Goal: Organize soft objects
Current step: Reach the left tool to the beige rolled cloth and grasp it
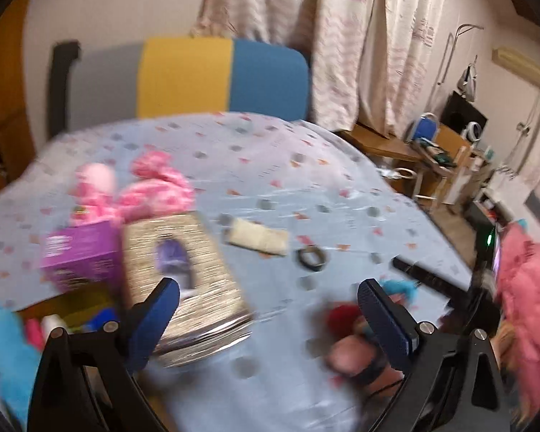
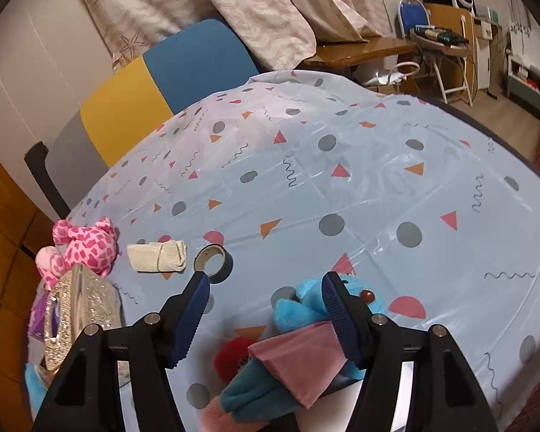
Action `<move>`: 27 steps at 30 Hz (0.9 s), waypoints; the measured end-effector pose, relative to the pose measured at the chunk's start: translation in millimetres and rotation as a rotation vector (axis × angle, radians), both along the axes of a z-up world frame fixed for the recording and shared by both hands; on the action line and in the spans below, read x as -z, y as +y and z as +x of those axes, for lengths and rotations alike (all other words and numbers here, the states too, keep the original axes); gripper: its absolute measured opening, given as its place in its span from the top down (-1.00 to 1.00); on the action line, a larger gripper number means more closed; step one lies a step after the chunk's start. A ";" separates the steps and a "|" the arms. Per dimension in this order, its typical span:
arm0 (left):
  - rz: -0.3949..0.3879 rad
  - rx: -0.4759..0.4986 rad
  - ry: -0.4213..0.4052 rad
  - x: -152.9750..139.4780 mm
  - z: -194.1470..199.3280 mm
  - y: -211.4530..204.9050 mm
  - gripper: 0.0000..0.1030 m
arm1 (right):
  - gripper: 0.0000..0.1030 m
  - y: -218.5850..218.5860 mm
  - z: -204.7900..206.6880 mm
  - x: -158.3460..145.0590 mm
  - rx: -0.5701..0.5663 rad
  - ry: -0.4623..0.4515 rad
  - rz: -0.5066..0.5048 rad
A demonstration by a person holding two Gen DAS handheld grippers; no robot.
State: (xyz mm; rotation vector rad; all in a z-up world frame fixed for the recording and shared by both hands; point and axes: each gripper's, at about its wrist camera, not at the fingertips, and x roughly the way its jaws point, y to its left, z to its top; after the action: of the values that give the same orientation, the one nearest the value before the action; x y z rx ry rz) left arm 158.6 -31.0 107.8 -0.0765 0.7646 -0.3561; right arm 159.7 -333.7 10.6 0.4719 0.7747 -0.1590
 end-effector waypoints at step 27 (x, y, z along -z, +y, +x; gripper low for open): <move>-0.127 -0.401 0.546 159.8 234.2 -92.4 -0.60 | -0.31 -18.3 -0.4 10.3 -0.066 0.004 0.293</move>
State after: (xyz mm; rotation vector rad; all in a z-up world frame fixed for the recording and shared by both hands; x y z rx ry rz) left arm 392.9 -123.4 -52.0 -0.4535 1.2384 0.0071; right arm 159.3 -352.0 0.2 0.7219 0.8202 0.0165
